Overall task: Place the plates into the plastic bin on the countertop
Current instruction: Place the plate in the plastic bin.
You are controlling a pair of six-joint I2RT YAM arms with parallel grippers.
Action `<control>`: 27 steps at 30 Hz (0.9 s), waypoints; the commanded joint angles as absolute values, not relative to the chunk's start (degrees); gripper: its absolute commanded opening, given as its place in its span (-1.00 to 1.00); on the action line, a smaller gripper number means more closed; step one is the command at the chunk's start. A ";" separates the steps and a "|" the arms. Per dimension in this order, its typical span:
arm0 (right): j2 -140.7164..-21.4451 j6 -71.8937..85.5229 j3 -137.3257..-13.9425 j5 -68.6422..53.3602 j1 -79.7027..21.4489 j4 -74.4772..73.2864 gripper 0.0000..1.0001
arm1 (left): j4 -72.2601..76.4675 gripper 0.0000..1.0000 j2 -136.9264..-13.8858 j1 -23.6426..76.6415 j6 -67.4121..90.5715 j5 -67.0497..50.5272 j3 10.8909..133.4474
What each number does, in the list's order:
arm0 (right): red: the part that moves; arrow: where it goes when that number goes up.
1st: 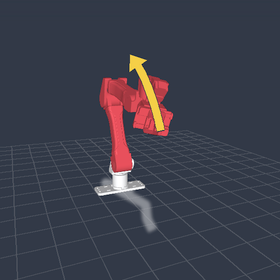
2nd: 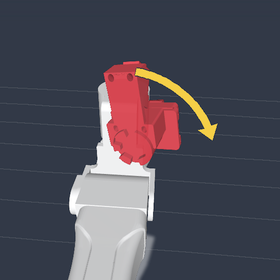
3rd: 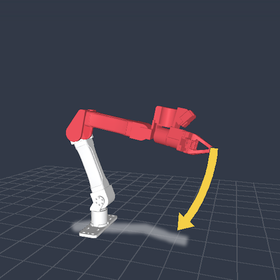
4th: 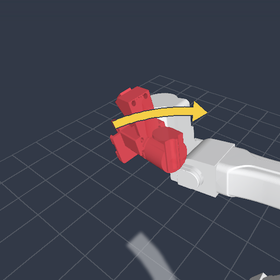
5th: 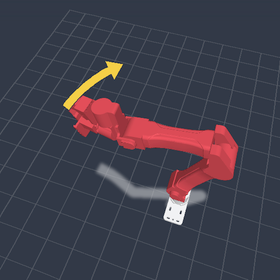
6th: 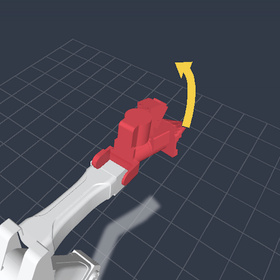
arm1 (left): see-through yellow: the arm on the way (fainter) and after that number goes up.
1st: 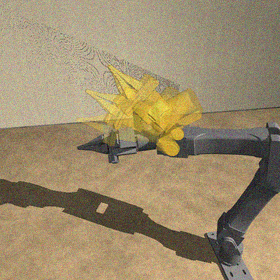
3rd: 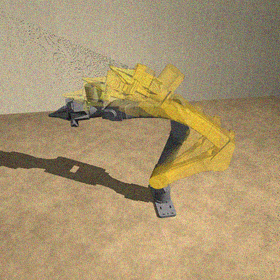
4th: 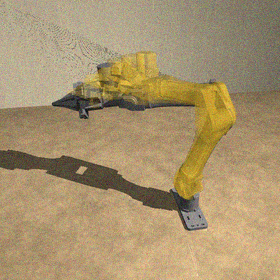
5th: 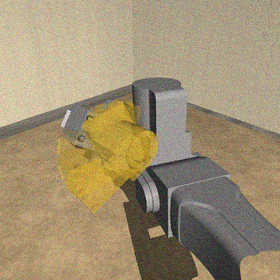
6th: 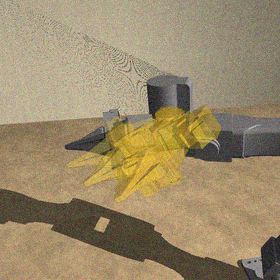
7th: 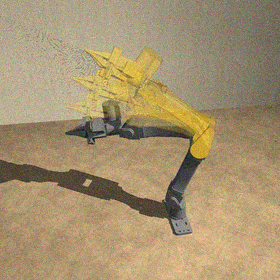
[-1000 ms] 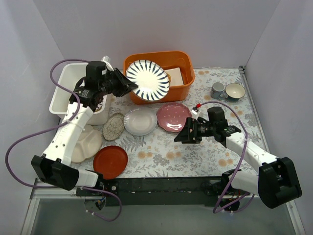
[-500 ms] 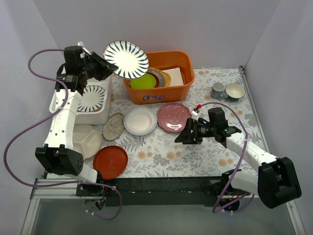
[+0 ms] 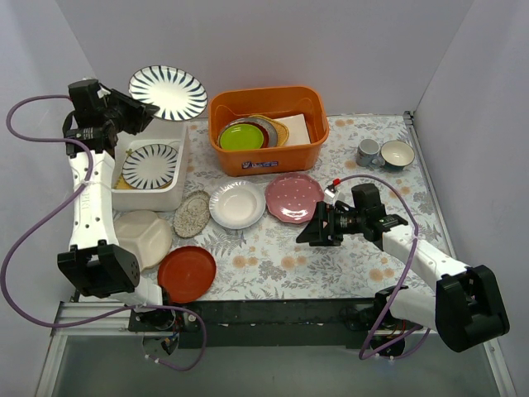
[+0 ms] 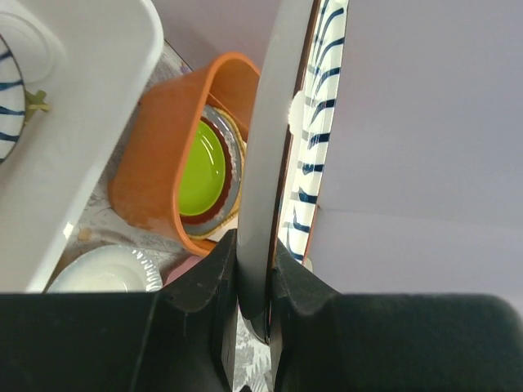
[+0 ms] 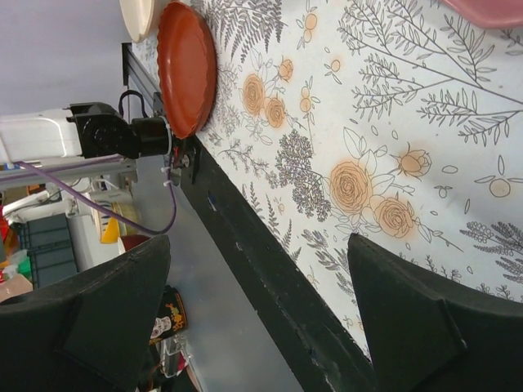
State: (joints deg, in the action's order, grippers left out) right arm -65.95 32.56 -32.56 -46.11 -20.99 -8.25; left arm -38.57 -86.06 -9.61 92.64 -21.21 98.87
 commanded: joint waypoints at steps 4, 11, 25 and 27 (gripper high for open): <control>-65.21 31.11 -31.29 -47.20 -20.57 -8.79 0.93 | -36.21 -1.00 -84.37 -12.91 93.95 -15.56 99.32; -64.95 30.50 -30.50 -47.55 -20.65 -9.23 0.93 | -36.21 -1.00 -83.06 -16.61 95.89 -14.94 91.24; -64.25 29.88 -29.09 -47.64 -20.39 -9.93 0.93 | -36.74 -1.00 -83.85 -19.95 97.73 -10.90 86.57; -64.34 29.88 -29.09 -47.64 -20.30 -9.84 0.93 | -35.77 -1.00 -84.02 -20.21 98.17 -11.51 85.43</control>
State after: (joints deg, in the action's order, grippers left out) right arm -65.56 30.87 -29.06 -46.52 -20.62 -10.37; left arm -42.52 -86.08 -19.38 95.74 -10.31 86.02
